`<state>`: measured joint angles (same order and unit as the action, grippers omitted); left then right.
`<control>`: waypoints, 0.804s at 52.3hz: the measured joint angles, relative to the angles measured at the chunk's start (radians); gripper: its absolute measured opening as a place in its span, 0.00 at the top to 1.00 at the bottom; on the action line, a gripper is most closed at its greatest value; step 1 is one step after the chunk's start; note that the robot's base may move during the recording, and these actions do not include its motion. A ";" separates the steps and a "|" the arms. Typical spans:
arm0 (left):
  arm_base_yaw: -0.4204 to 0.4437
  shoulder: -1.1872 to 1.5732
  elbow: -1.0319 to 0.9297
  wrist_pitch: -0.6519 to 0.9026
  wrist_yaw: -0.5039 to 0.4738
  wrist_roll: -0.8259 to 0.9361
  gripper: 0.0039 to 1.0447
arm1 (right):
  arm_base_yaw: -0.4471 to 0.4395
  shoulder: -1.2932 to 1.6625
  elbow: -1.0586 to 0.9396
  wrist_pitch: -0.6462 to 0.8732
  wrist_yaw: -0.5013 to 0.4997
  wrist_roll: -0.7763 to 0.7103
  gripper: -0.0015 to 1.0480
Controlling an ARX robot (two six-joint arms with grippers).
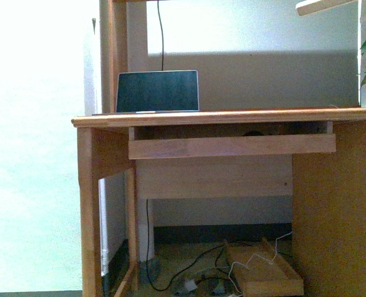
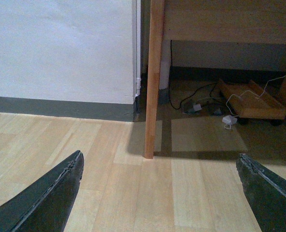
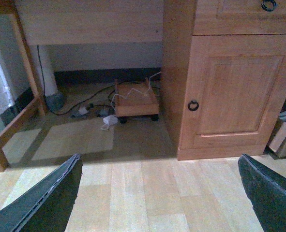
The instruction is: Place mouse
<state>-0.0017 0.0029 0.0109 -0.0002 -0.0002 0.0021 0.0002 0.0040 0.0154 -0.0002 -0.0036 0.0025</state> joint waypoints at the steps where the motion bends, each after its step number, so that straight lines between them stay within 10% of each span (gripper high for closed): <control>1: 0.000 0.000 0.000 0.000 0.000 0.000 0.07 | 0.000 0.000 0.000 0.000 0.000 0.000 0.07; 42: 0.000 0.000 0.000 0.000 0.000 0.000 0.07 | 0.000 0.000 0.000 0.000 0.000 0.000 0.07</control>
<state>-0.0017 0.0029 0.0109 -0.0002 -0.0002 0.0021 0.0002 0.0040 0.0154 -0.0002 -0.0036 0.0025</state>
